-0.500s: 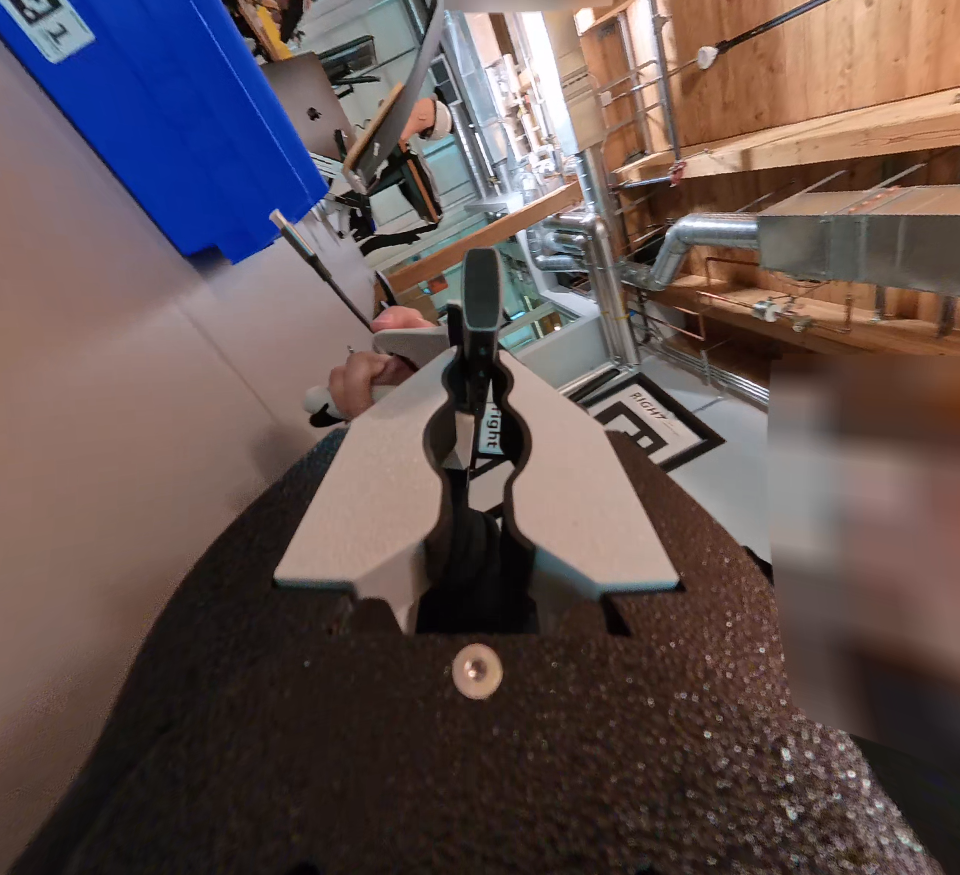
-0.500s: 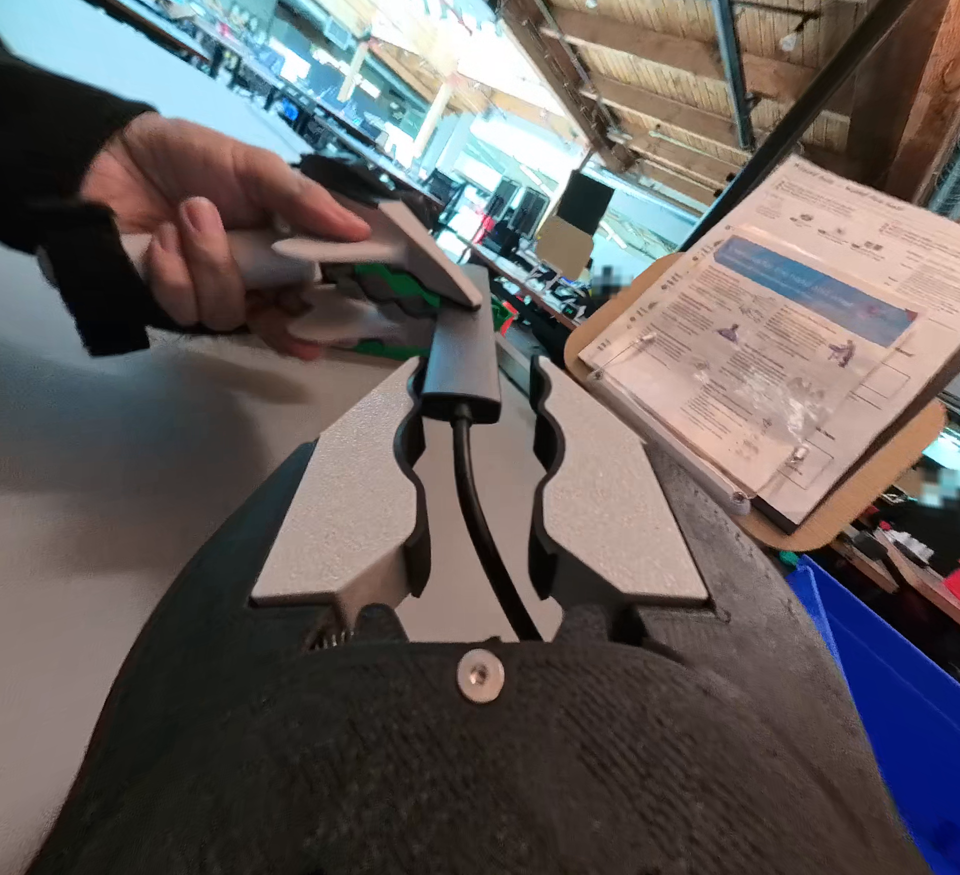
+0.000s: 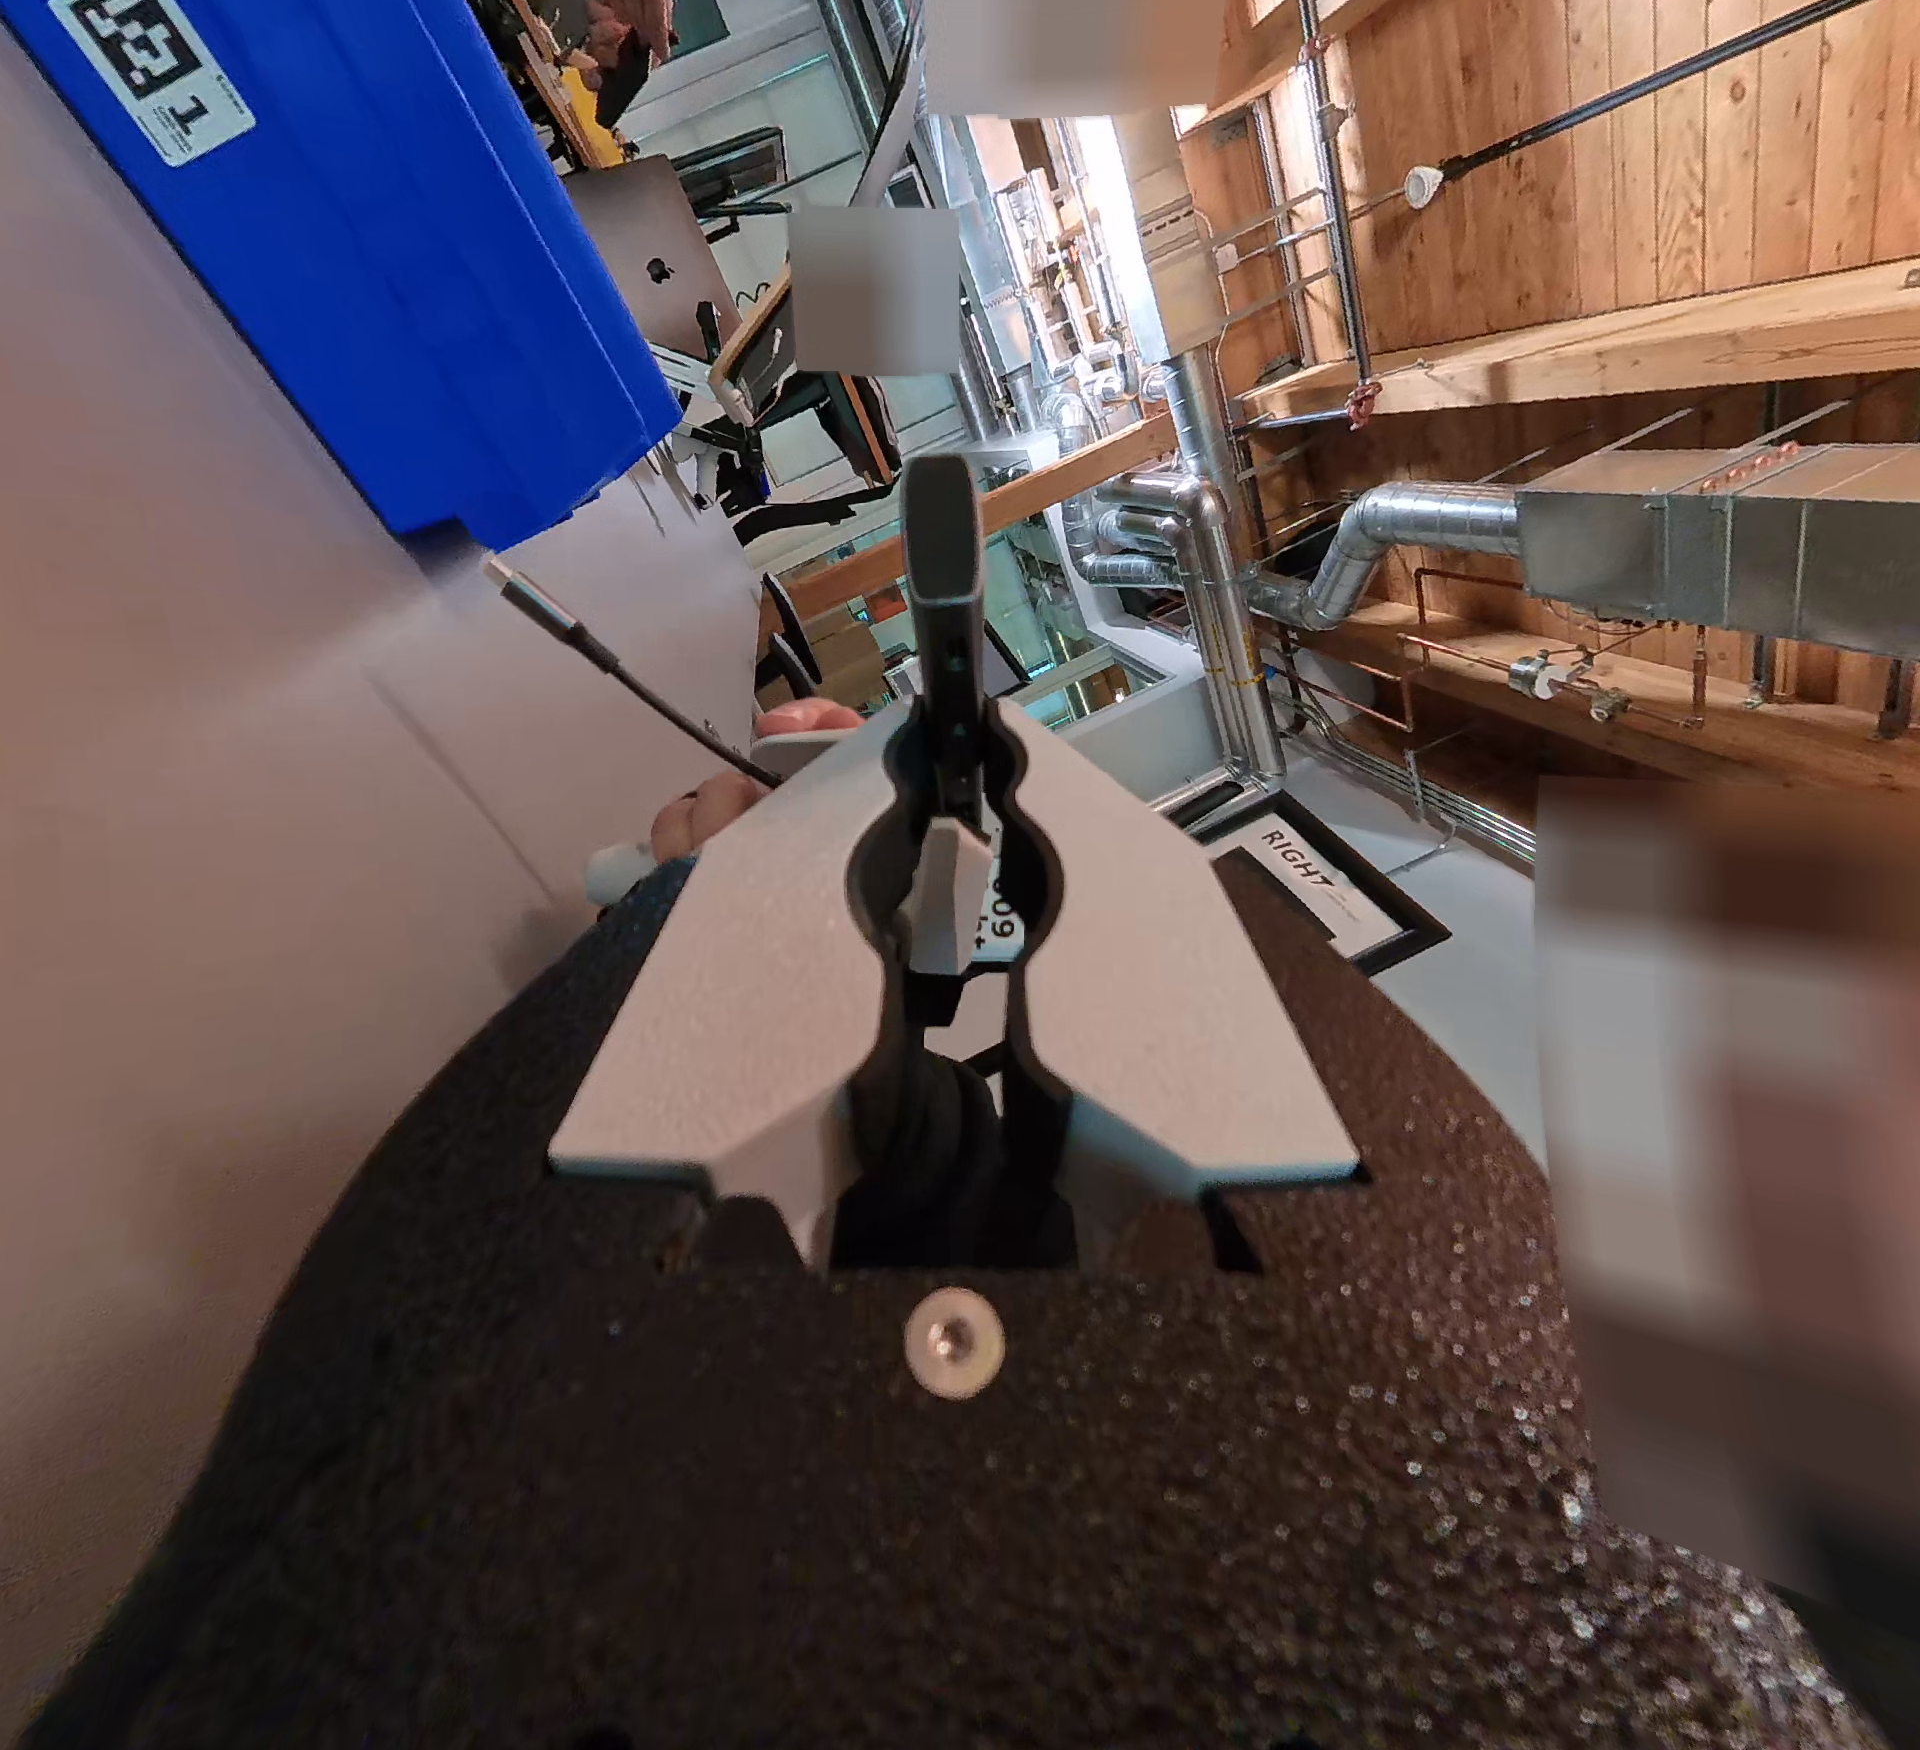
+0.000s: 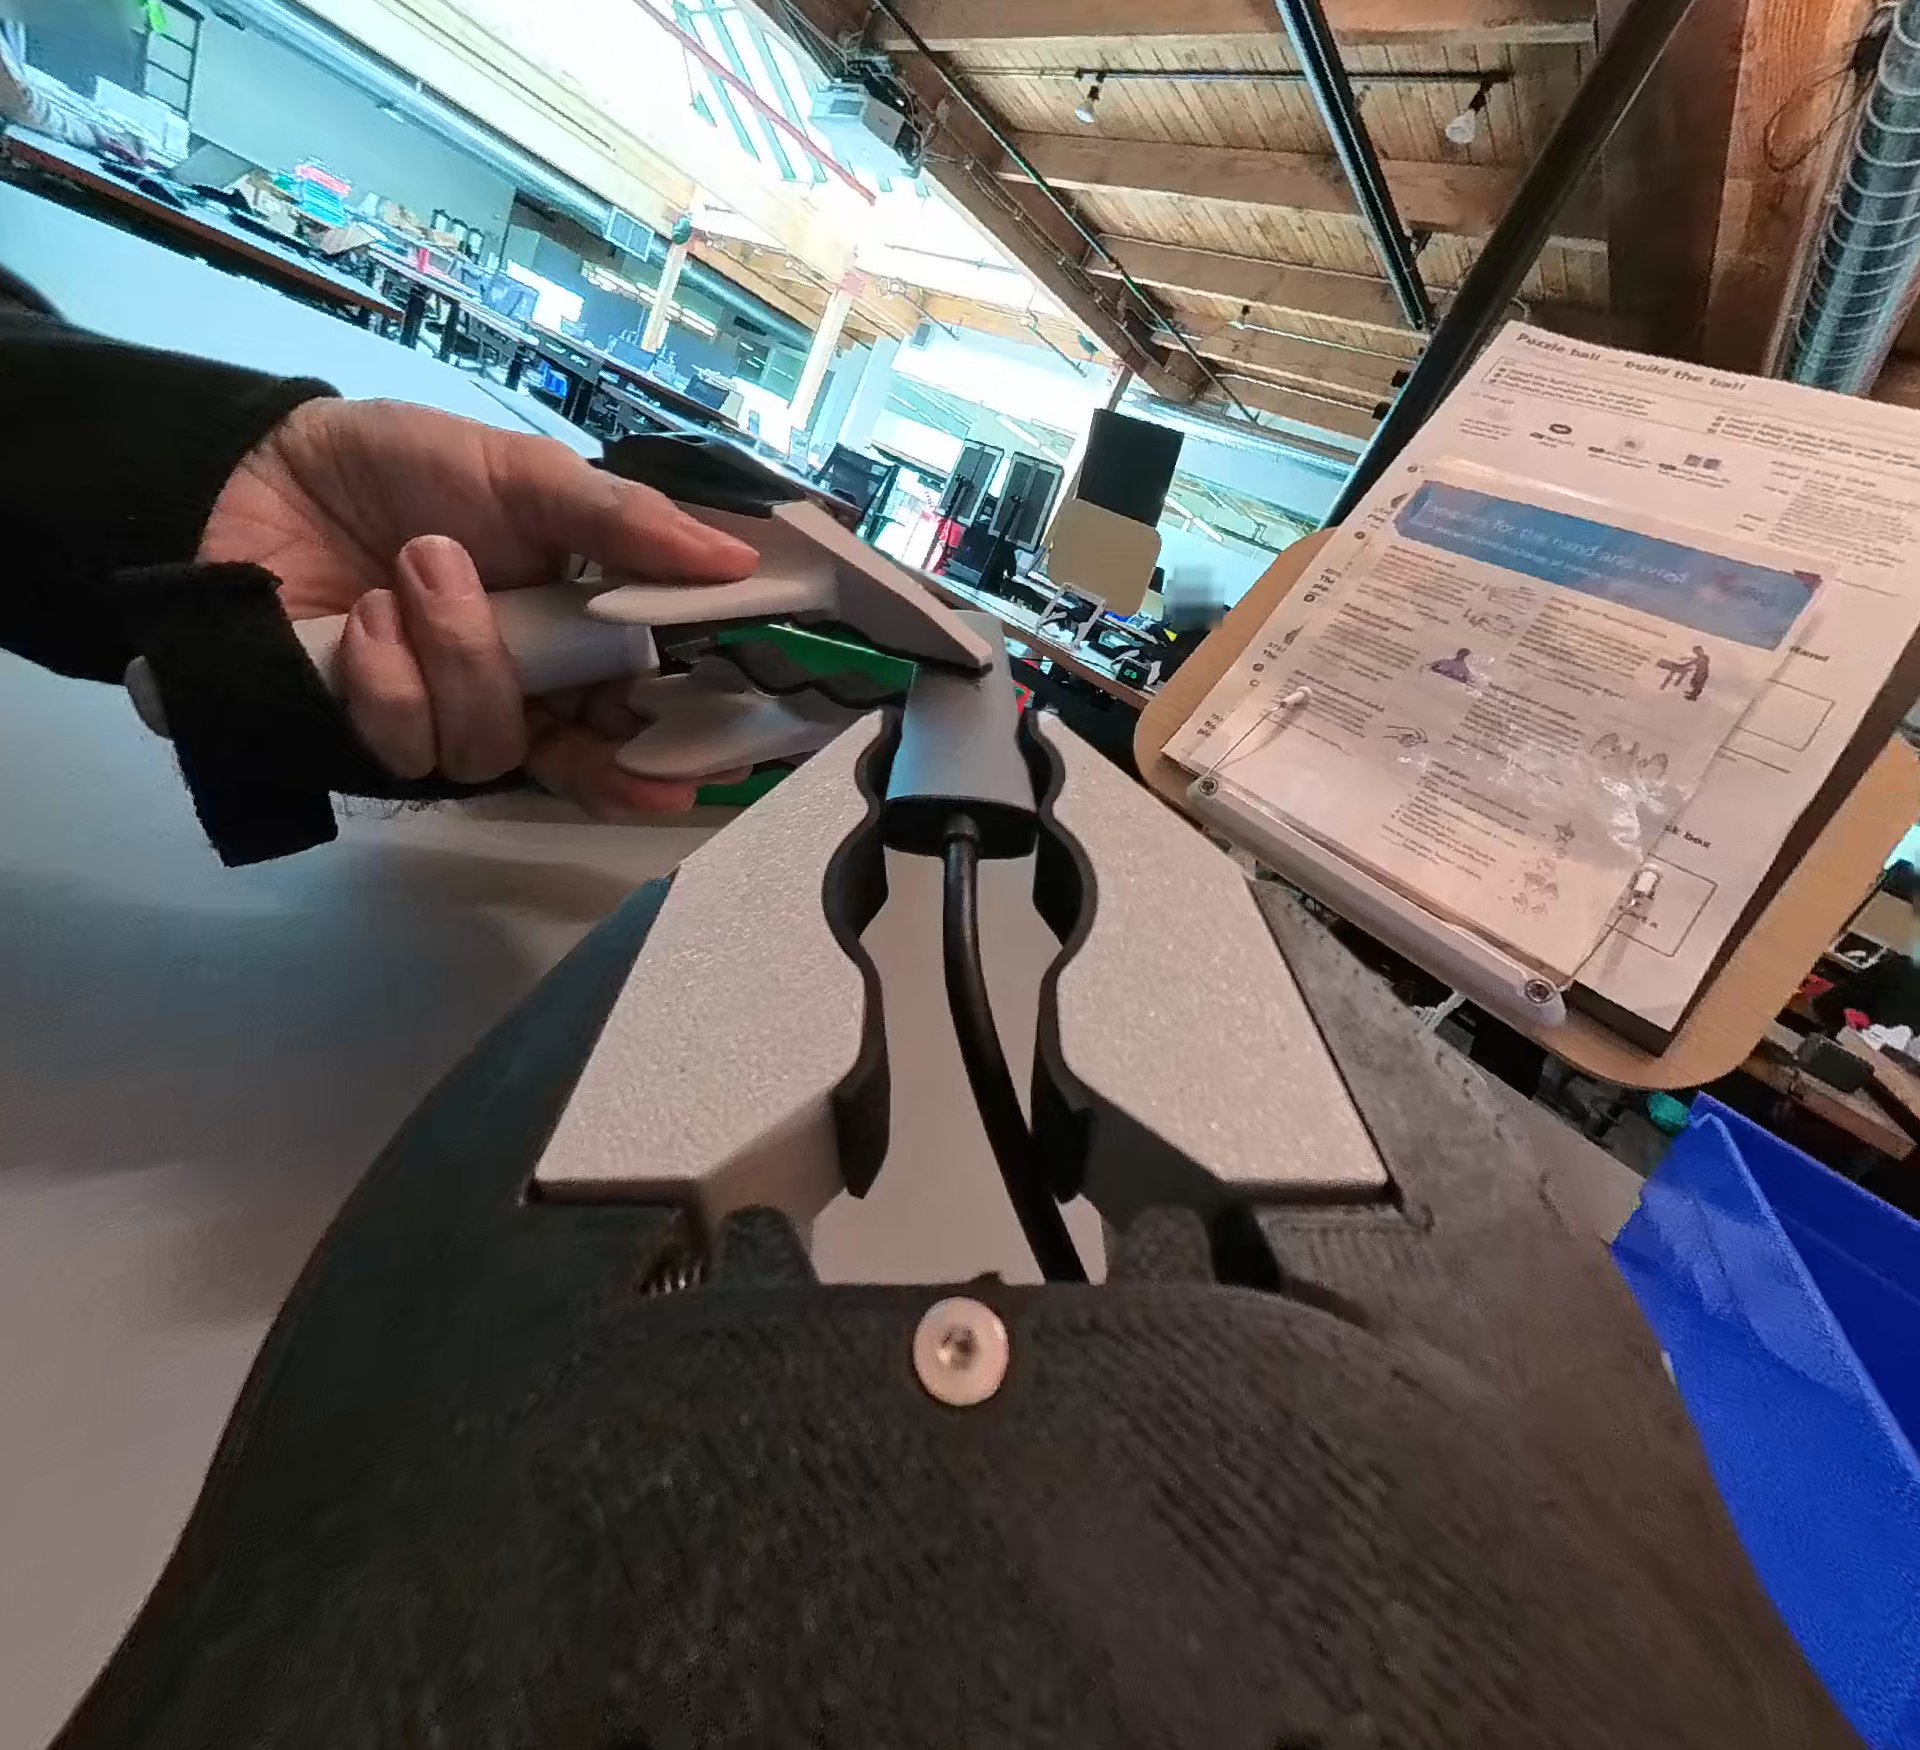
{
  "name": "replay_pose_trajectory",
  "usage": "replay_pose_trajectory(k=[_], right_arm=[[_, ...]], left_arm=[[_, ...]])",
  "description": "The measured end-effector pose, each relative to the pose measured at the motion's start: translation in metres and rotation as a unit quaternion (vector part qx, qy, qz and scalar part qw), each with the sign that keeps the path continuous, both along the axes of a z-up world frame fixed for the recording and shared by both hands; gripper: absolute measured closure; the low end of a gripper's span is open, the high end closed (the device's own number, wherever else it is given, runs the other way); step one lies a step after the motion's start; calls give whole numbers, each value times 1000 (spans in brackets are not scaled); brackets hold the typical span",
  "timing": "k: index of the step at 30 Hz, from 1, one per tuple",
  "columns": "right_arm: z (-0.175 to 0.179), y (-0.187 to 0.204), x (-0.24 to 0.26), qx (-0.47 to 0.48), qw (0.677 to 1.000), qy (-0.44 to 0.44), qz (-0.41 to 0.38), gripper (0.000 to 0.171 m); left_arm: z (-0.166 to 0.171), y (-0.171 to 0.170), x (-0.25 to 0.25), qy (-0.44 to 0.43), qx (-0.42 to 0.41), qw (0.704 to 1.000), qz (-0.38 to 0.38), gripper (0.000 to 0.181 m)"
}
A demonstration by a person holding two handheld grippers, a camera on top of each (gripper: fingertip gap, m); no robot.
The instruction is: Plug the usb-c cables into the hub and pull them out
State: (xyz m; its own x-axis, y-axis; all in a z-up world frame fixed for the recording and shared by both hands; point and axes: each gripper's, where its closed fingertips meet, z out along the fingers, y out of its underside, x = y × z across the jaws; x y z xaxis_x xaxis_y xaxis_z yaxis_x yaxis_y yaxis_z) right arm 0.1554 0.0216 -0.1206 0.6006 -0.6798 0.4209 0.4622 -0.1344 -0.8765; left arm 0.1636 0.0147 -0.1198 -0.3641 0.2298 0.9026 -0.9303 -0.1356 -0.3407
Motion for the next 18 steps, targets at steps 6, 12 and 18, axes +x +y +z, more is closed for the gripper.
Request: replay_pose_trajectory(k=[6, 12, 18], right_arm=[[3, -2, 4, 68, 996, 53, 2, 149], [10, -45, 21, 161, 984, 70, -42, 149], [4, -45, 27, 131, 987, 53, -73, 149]], left_arm=[[1, 0, 7, -60, 57, 995, 46, 170], [30, 41, 12, -297, 228, 917, 135, 156], [31, 188, 89, -435, 539, 672, 262, 153]])
